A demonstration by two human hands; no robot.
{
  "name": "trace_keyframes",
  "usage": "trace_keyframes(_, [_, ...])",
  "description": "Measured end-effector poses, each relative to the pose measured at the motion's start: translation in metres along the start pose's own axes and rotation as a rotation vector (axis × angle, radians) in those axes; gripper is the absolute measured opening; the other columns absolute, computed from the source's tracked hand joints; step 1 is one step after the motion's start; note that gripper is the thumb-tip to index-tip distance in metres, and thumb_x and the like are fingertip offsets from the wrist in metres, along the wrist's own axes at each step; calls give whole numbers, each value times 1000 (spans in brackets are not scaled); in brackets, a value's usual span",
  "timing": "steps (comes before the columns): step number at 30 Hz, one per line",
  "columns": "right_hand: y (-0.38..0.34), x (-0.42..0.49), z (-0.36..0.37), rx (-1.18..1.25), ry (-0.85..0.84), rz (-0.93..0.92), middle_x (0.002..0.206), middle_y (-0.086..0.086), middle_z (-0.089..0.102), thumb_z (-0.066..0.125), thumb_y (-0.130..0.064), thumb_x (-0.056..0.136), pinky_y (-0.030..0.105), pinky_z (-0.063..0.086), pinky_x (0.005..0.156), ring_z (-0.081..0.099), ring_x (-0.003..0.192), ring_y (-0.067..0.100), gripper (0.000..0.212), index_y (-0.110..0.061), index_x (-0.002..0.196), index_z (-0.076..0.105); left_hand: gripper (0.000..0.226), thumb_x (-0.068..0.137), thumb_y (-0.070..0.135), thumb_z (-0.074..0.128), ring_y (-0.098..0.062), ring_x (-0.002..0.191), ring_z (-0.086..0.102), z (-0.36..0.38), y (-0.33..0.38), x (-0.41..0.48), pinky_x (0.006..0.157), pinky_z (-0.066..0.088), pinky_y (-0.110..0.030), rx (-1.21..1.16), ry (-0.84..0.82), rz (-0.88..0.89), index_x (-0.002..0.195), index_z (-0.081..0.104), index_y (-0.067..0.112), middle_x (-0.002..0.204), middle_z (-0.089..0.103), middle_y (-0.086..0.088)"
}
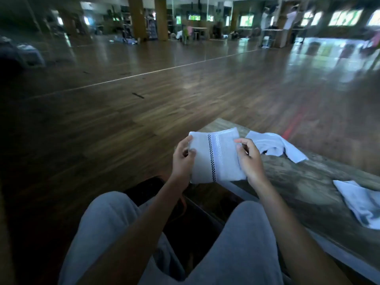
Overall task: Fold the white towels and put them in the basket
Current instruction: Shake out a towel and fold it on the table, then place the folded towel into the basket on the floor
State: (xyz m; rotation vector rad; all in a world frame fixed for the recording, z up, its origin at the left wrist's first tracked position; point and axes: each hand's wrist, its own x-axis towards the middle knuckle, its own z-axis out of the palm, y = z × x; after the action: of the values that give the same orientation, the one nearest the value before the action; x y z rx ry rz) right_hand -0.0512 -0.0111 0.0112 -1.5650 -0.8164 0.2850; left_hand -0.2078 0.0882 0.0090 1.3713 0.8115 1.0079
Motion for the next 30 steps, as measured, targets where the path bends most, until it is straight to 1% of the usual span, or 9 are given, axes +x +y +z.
trace_keyframes(2, [-9, 0, 34, 13, -73, 16, 71, -1, 44, 49, -19, 95, 19, 36, 54, 38, 51, 0, 21, -37, 88, 59, 36, 89, 8, 53, -11, 81, 51, -35, 7, -2, 74, 45, -27, -2, 64, 1, 114, 59, 33, 100, 55, -8])
trace_keyframes(5, [-22, -4, 83, 36, -188, -24, 71, -3, 47, 49, -12, 94, 12, 34, 49, 40, 49, -2, 22, -32, 89, 58, 36, 91, 7, 52, -13, 81, 53, -82, 6, -4, 72, 47, -29, -23, 168, -20, 119, 57, 29, 101, 58, -6])
trace_keyframes(9, [-25, -10, 142, -10, -359, -54, 79, -16, 51, 49, -12, 93, 23, 39, 67, 46, 65, -1, 17, -25, 100, 57, 41, 92, 7, 52, -11, 79, 54, -136, -4, -8, 66, 47, -23, 1, 335, -61, 129, 53, 25, 103, 58, -6])
trace_keyframes(12, [-24, -16, 186, -23, -489, -22, 86, -15, 54, 49, -9, 92, 27, 38, 69, 48, 71, 8, 20, -24, 103, 56, 45, 92, 7, 53, -18, 94, 57, -173, -19, -11, 79, 51, -32, 24, 433, -95, 135, 48, 20, 113, 59, -11])
trace_keyframes(15, [-15, -21, 222, -45, -591, 100, 97, 1, 57, 47, -5, 90, 25, 40, 59, 53, 82, 26, 28, -15, 114, 56, 47, 92, 3, 50, -19, 101, 57, -197, -39, -7, 86, 49, -32, 48, 497, -138, 138, 45, 14, 121, 59, -14])
trace_keyframes(17, [2, -21, 243, -48, -601, 189, 110, 7, 57, 47, -3, 89, 25, 41, 63, 57, 91, 25, 30, -12, 116, 56, 49, 91, -1, 50, -17, 101, 56, -208, -60, 3, 87, 48, -29, 71, 522, -174, 138, 45, 11, 124, 58, -13])
trace_keyframes(20, [43, -18, 271, -86, -601, 312, 109, 7, 55, 46, -2, 87, 20, 38, 62, 50, 78, 9, 29, -12, 112, 57, 51, 88, -4, 49, -17, 103, 56, -218, -97, 19, 89, 47, -31, 77, 511, -259, 137, 45, 10, 126, 57, -14])
trace_keyframes(25, [132, 0, 310, -267, -680, 441, 108, 3, 60, 48, -7, 80, 32, 46, 74, 56, 91, 17, 32, -26, 104, 58, 52, 88, -2, 49, -18, 106, 58, -229, -186, 52, 94, 48, -32, 112, 499, -423, 137, 46, 12, 127, 58, -11])
trace_keyframes(30, [212, 11, 342, -375, -751, 546, 98, 6, 52, 39, 4, 86, 29, 34, 58, 46, 81, 21, 41, -17, 117, 54, 52, 89, -3, 47, -20, 109, 56, -230, -280, 82, 89, 46, -27, 94, 503, -593, 139, 43, 11, 126, 56, -8])
